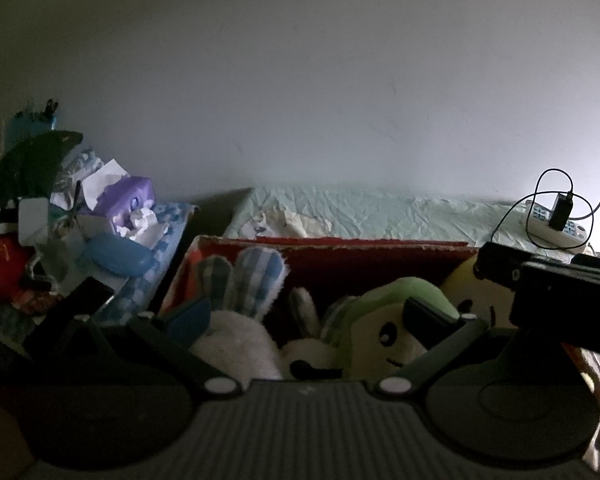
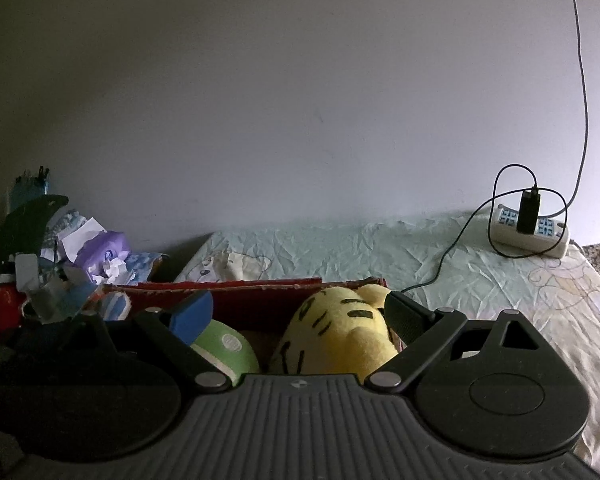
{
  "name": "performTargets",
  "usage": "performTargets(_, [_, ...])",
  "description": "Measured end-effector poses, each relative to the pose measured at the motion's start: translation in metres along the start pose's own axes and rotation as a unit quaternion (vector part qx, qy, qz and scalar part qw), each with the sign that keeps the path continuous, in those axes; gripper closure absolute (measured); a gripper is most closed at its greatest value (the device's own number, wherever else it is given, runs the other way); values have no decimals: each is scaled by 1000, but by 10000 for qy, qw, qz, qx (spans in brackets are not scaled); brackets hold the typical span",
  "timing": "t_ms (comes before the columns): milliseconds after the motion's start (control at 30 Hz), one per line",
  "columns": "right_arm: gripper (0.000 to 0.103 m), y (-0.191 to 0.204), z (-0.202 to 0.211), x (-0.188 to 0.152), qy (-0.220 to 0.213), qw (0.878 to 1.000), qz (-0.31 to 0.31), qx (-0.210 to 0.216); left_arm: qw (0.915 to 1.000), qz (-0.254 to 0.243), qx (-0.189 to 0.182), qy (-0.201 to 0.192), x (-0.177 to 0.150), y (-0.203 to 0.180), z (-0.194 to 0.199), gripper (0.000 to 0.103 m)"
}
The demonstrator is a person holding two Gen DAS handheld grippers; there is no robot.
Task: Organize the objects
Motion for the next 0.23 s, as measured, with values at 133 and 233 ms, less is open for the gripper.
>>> performTargets(133, [8, -3, -4, -2, 42, 9999, -87, 83, 9998, 22, -208, -52, -1, 1, 0, 1])
performTargets(233, [8, -4, -4, -3, 15, 9998, -184, 122, 9996, 87, -259, -54, -1, 1, -2, 1])
Point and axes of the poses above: each gripper's, at about its wrist camera, not at the fingertips, and z roughly against the way its jaws point, y to its left, x to its top, the point moved 5 cm from there along -z, roughly the way its jaws point, and after that the axes turned 11 degrees about x, right-handed, at the moved point
